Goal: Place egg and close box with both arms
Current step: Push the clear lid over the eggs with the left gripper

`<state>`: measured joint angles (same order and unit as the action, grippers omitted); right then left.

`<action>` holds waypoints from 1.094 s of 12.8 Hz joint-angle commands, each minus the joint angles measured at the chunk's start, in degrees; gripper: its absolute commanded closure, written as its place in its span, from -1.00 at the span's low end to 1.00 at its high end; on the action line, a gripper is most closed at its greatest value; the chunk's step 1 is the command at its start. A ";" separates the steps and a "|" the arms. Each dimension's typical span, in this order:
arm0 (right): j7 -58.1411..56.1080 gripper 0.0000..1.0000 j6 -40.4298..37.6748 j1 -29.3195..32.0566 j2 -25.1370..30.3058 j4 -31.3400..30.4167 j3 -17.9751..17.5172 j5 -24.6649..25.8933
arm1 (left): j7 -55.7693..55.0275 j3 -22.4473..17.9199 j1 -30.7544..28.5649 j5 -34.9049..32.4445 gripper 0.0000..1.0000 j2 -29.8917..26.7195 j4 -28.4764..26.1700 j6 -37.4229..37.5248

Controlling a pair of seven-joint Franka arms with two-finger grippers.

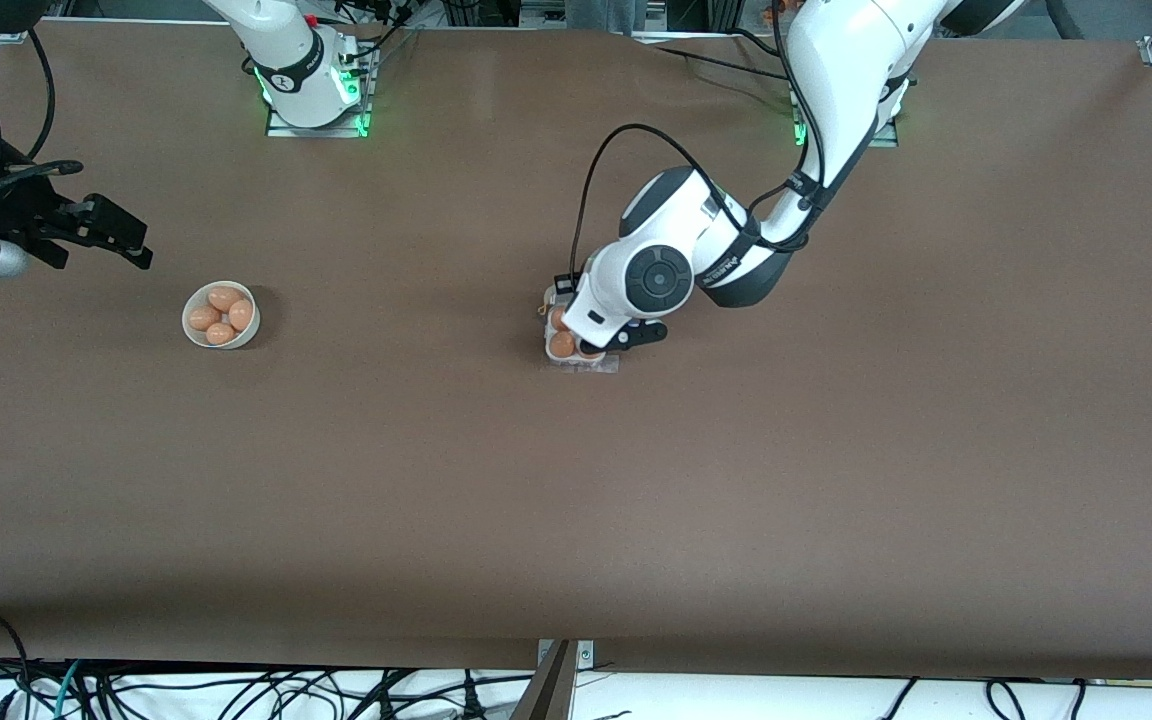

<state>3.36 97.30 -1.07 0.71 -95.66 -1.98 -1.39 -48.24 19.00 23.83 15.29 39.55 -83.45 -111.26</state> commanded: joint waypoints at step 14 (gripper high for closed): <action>-0.46 -1.00 -1.94 0.28 -0.36 0.82 -0.39 0.25 | 5.51 -6.34 -7.12 -16.26 -0.03 -3.69 14.28 19.77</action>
<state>3.36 96.50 -1.11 0.47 -95.66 -2.22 -1.39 -45.46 12.72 17.72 0.39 36.14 -70.03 -92.78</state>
